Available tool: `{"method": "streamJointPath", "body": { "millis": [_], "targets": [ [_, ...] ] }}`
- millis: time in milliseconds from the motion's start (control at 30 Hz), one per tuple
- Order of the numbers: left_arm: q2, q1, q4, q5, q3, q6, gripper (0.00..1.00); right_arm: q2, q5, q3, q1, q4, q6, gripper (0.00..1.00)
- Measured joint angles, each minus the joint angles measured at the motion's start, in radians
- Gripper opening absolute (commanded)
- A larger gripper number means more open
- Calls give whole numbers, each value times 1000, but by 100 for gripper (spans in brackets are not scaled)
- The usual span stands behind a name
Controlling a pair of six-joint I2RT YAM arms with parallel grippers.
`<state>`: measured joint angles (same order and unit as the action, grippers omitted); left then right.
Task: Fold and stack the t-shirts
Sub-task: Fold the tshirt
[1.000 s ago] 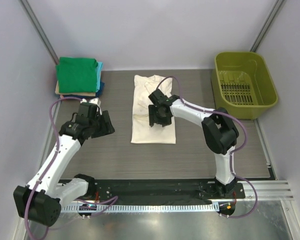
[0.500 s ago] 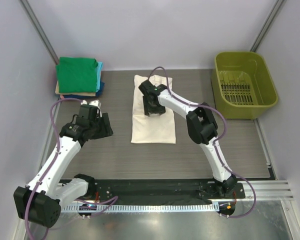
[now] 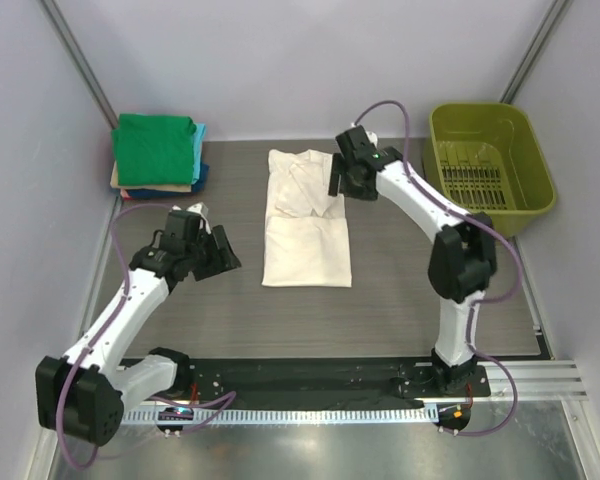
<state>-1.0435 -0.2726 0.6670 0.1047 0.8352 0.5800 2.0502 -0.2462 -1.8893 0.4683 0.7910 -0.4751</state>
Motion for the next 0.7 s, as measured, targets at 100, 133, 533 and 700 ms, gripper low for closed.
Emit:
{"method": "streamJointPath", "body": {
  "millis": [100, 133, 533, 700],
  "targets": [
    [-60, 0, -79, 55, -55, 61, 59, -207, 69, 293, 6, -83, -9, 73],
    [-82, -2, -100, 65, -66, 74, 59, -262, 103, 383, 6, -105, -14, 73],
    [-326, -43, -337, 130, -116, 189, 54, -437, 414, 977, 3, -352, -82, 70],
    [-343, -79, -394, 136, -147, 211, 54, -468, 480, 1048, 1, -459, -108, 69]
  ]
}}
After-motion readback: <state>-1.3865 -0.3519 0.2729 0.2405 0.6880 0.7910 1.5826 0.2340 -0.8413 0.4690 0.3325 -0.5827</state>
